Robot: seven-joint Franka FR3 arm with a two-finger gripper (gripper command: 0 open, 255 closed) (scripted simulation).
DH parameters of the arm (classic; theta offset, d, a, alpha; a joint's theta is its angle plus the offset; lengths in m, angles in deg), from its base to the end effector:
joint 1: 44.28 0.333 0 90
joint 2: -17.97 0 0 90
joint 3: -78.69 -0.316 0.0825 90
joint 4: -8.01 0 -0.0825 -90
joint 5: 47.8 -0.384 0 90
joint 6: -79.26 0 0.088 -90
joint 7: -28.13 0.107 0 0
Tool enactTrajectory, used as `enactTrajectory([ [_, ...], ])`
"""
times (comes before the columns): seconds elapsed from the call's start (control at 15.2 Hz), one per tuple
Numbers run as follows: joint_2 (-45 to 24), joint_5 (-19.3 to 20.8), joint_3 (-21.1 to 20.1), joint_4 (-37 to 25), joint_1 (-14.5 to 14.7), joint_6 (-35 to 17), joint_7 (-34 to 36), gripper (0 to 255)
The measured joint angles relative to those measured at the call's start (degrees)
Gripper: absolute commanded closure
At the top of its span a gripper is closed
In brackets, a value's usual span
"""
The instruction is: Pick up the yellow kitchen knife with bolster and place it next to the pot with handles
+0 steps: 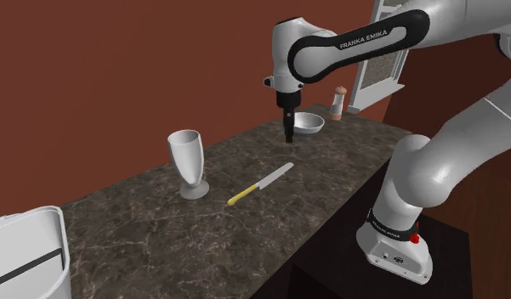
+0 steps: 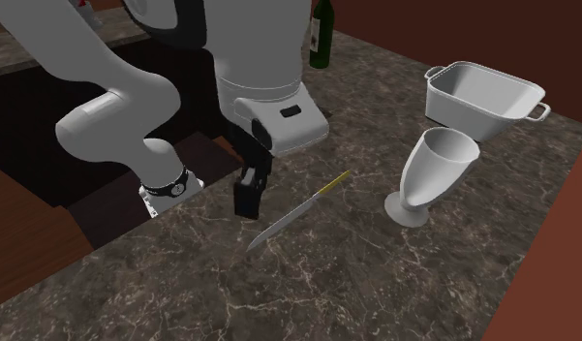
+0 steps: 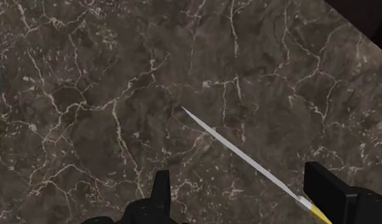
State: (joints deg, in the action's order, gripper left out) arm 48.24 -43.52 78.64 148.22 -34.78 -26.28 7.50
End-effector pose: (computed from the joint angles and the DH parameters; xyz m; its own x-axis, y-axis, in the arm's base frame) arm 0.3764 0.0573 0.4809 0.8498 0.5181 -0.0973 0.5234 -0.8512 0.0388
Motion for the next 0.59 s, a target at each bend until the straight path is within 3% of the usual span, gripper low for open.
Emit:
enactTrajectory([
  [0.59,-12.05,0.44,-0.1,2.26,9.49,-14.21,-25.35,0],
])
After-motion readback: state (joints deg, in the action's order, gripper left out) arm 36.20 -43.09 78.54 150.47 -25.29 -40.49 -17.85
